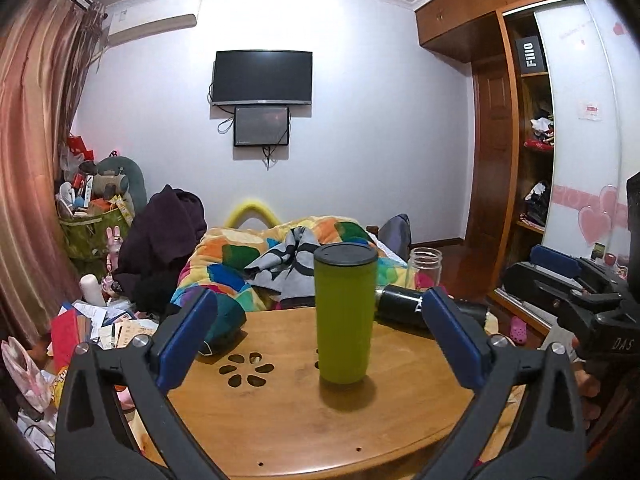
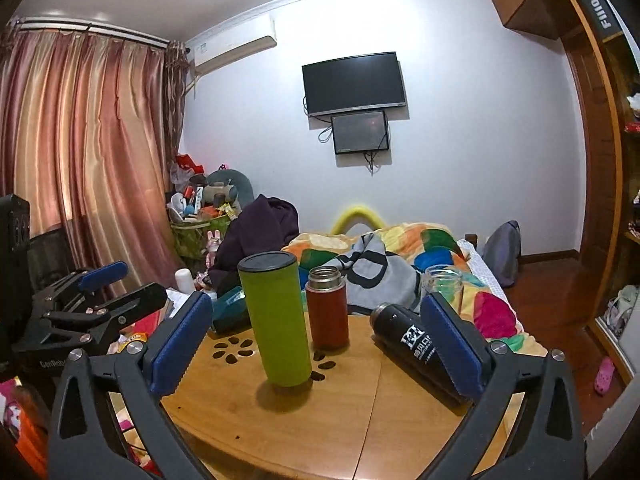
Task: Flip cup upside down
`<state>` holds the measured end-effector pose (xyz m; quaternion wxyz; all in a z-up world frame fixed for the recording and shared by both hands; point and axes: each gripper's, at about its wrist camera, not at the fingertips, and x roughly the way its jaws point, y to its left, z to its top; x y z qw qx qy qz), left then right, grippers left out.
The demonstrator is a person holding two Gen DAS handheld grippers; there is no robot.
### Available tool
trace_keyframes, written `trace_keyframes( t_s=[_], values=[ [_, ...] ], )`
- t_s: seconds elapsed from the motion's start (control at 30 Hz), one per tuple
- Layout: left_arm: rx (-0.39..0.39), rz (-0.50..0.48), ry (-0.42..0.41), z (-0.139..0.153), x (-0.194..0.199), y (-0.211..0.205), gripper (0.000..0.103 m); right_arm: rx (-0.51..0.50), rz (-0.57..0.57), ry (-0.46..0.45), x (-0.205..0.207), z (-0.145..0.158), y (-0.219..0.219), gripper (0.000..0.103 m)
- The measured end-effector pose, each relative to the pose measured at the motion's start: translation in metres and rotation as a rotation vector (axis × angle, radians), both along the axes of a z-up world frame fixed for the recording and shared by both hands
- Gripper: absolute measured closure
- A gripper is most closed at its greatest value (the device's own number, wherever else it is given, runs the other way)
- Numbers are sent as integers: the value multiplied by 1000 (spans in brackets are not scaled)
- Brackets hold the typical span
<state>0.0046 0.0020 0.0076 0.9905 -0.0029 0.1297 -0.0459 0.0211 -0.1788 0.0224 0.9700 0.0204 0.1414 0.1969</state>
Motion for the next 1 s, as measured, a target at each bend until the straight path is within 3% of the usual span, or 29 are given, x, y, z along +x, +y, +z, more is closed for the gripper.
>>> trace_keyframes(
  t_s=[0.3,1.0],
  values=[
    [-35,16,-25,3,-18,-2,0,0,-31,-9,-14,-1,-7,0],
    [-3,52,-57,2,-30,-7,0,-4,-36,-14,-22,-5,-7,0]
  ],
)
